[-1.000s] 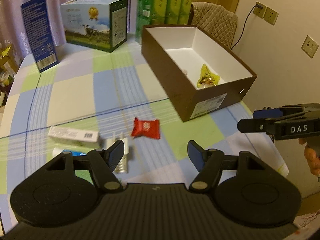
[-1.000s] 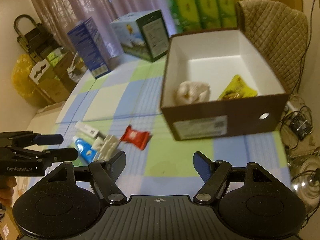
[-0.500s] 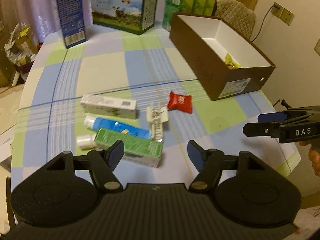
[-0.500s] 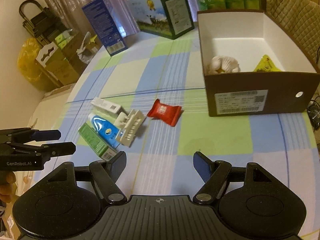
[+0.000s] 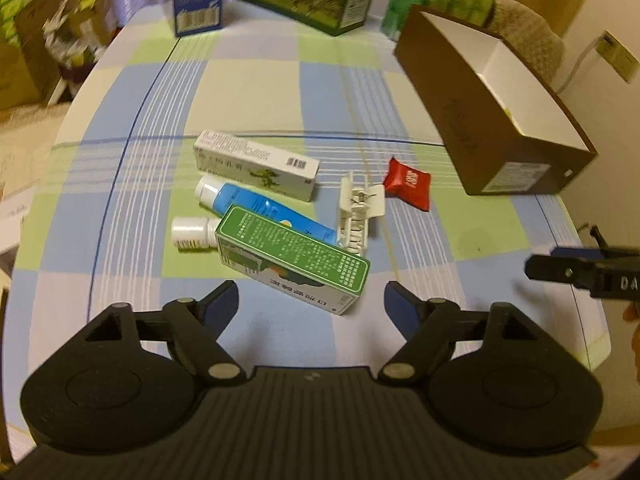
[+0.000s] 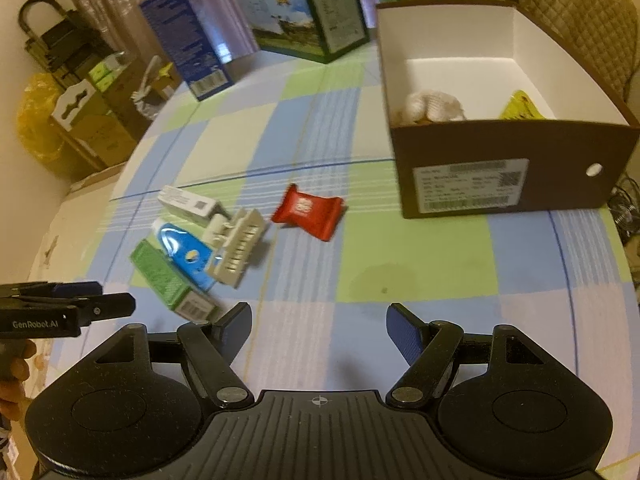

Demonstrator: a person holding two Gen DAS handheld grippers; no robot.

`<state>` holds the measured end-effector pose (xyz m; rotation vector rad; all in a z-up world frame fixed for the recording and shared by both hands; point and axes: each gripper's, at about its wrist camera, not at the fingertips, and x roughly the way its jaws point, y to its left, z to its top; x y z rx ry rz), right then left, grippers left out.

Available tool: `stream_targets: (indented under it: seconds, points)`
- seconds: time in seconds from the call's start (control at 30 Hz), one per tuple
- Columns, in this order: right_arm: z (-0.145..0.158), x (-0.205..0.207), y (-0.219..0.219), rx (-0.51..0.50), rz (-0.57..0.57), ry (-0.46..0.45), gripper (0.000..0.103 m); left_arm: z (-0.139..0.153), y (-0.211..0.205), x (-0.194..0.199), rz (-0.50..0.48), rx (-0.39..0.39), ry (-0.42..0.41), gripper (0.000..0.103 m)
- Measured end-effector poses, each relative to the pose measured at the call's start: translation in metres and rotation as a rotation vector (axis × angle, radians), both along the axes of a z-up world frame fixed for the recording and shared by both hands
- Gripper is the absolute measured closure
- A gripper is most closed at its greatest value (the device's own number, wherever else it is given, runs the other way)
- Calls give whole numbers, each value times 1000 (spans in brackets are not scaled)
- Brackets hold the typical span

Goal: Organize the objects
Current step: 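Withdraw both tools from the box toward the loose items on the table, then grasp the green medicine box with the left tool while the right tool grasps the red candy packet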

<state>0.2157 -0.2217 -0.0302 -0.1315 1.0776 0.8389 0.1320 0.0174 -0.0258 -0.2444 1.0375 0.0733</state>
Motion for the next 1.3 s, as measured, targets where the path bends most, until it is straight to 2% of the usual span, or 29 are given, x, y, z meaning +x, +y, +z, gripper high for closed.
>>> stream_targets:
  seconds: [0.2,0.47,0.67,0.73,0.83,1.1,1.3]
  points:
    - [-8,16,-10,-15,-35,15,31,-10,2,17,80,-28,26,24]
    - [-13,32,-17,-21,-36,33,31,-33,6,53,199,17,87,25]
    - [-19,42,-24,-35,-41,49,32,-43,8,57,227,20,129,49]
    - [-22,44,-26,-39,-40,55,32,-41,5,54,209,41,132,63]
    - [-24,47,-24,-42,-30,65,32,-40,3,46,188,65,146,78]
    - [-31,48,-18,-49,6,84,32,-37,-3,12,156,106,189,77]
    - [-31,48,-10,-49,38,85,32,-41,-5,15,134,124,182,77]
